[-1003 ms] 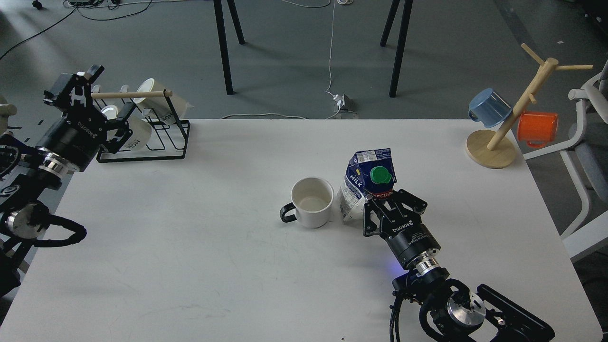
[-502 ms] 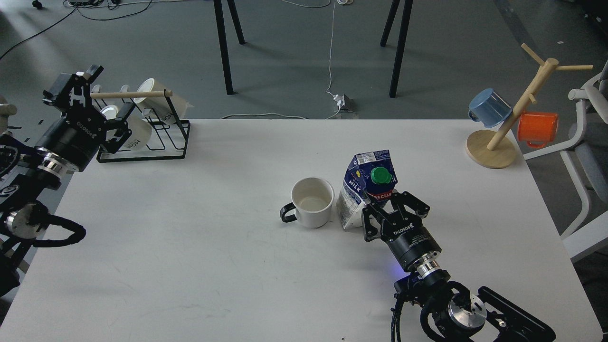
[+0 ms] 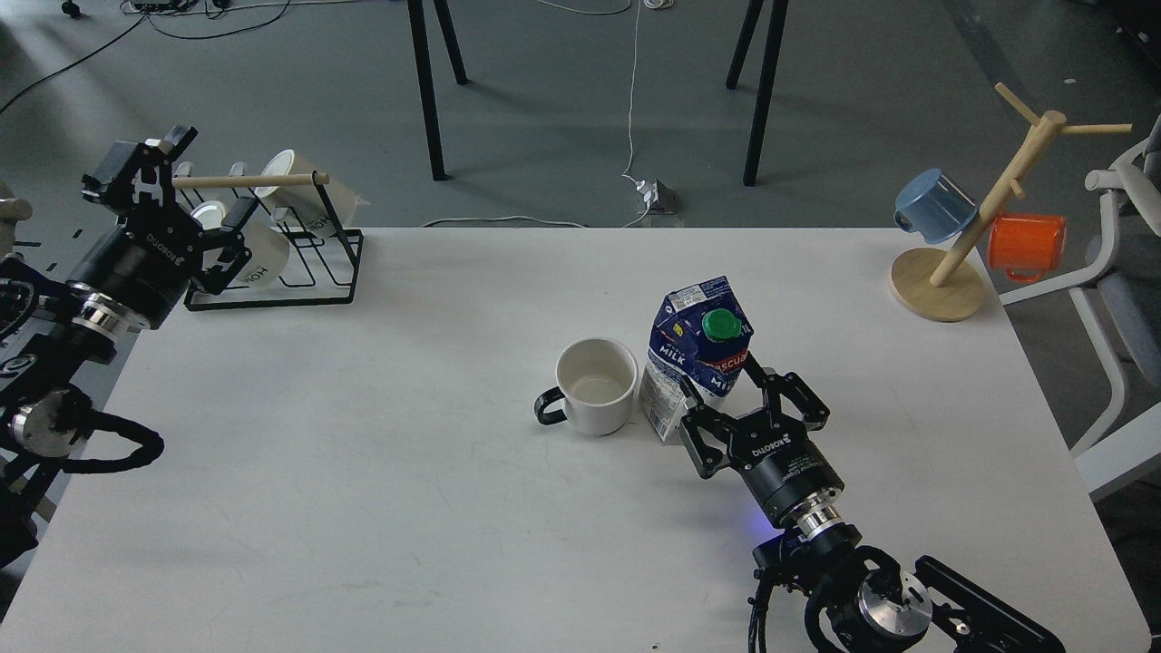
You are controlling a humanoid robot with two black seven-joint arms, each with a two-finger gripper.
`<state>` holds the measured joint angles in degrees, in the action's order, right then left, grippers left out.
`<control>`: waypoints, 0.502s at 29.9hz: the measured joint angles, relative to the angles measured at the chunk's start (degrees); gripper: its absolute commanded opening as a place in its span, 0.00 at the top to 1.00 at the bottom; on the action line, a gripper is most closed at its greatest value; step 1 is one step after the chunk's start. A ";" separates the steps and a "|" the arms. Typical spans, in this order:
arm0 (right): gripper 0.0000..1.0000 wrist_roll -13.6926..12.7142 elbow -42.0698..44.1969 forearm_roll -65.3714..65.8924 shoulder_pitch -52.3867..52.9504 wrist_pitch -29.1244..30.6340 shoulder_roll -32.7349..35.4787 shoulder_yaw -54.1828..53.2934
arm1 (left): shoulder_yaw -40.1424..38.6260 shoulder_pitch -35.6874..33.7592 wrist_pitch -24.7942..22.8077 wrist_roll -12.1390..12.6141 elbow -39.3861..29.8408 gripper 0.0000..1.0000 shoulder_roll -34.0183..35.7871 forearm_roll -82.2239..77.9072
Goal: Place cup and milk with both arms
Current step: 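Carry the milk carton with the right gripper beside the white mug, then open the right gripper to release the milk carton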
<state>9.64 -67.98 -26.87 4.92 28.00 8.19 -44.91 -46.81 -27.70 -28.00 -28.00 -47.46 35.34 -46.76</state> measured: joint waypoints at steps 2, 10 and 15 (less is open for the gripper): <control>0.00 -0.04 -0.65 0.06 -0.92 0.00 0.16 0.00 | 0.00 0.00 0.00 0.00 0.00 0.01 0.00 0.00; 0.00 -0.06 -3.14 0.97 -3.77 0.00 2.13 0.00 | 0.00 0.00 0.00 0.00 0.00 0.01 0.00 0.00; 0.00 -0.07 -5.38 1.06 -5.69 0.00 4.02 -0.07 | 0.00 0.00 0.00 0.00 0.00 0.01 0.00 0.00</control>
<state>9.57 -73.36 -25.82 -0.77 28.00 12.21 -44.98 -46.81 -27.70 -28.00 -28.00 -47.46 35.34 -46.76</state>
